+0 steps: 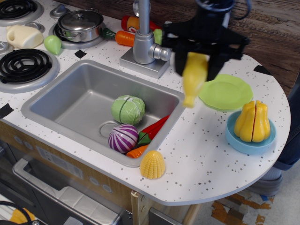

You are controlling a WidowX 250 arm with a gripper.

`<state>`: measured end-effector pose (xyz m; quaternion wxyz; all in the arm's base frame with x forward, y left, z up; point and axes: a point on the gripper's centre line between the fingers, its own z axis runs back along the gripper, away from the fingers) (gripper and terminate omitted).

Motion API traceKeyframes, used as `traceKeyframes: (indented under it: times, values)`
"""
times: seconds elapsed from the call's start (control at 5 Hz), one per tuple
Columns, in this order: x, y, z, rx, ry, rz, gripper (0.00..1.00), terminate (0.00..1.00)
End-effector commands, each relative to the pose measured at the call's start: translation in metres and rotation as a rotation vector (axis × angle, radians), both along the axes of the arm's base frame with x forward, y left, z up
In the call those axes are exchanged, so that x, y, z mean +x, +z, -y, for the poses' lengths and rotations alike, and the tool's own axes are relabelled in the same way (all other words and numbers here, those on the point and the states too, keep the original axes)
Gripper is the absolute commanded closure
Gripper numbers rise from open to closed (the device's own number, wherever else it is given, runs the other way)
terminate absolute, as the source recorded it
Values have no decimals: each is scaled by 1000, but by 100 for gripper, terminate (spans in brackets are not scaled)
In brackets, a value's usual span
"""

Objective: Put banana on plate

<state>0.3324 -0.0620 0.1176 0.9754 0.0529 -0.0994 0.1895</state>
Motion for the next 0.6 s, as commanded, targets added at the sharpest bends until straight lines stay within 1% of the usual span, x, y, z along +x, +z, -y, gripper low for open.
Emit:
traceKeyframes:
  times: [0.0, 0.2, 0.4]
  values:
    - [51, -8, 32, -24, -40, 92, 100, 0]
    - [74, -28, 29, -28, -116, 141, 100, 0]
    - [88, -37, 26, -22, -171, 159, 100, 100]
